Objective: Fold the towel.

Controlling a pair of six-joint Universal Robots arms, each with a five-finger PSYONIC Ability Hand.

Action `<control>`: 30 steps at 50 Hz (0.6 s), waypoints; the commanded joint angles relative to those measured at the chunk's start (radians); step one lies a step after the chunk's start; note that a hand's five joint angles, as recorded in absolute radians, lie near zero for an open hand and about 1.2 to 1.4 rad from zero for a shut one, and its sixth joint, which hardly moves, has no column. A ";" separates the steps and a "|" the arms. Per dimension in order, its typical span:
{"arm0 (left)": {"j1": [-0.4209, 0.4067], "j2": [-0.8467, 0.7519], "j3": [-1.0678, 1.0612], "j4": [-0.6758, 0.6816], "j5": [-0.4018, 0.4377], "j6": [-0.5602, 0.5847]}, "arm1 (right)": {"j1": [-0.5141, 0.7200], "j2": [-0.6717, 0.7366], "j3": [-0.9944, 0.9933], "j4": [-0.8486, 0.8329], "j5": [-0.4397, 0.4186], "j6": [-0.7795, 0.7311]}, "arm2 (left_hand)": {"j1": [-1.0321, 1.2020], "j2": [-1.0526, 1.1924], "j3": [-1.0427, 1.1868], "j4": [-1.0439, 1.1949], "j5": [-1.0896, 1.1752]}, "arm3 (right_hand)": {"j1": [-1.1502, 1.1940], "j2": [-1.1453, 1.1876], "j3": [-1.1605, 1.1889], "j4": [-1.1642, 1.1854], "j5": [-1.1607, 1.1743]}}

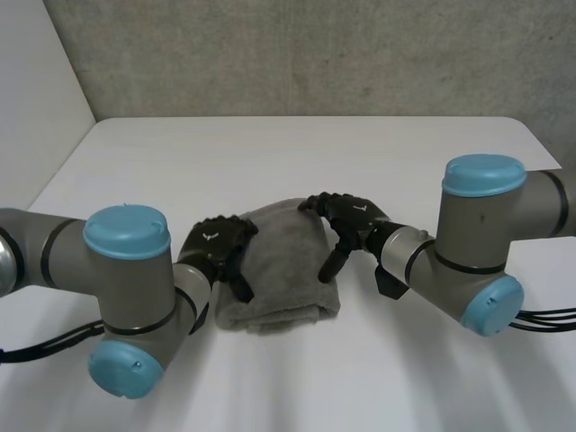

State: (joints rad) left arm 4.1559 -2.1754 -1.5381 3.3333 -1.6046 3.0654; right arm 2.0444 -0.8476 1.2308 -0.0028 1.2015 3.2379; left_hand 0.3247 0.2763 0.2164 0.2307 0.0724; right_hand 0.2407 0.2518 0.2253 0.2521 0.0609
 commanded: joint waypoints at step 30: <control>0.036 0.215 0.039 -0.072 -0.005 -0.019 | -0.012 -0.264 0.058 0.052 0.105 -0.119 | -0.129 -0.080 -0.042 -0.056 -0.051 | -0.066 -0.077 -0.051 -0.078 -0.061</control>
State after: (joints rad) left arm 4.1629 -2.0506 -1.5162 3.2846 -1.6084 3.0554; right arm 2.0353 -0.9894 1.2514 0.0454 1.2453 3.1177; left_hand 0.3003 0.2763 0.2164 0.2307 0.0617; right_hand 0.2173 0.2518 0.2253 0.2521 0.0608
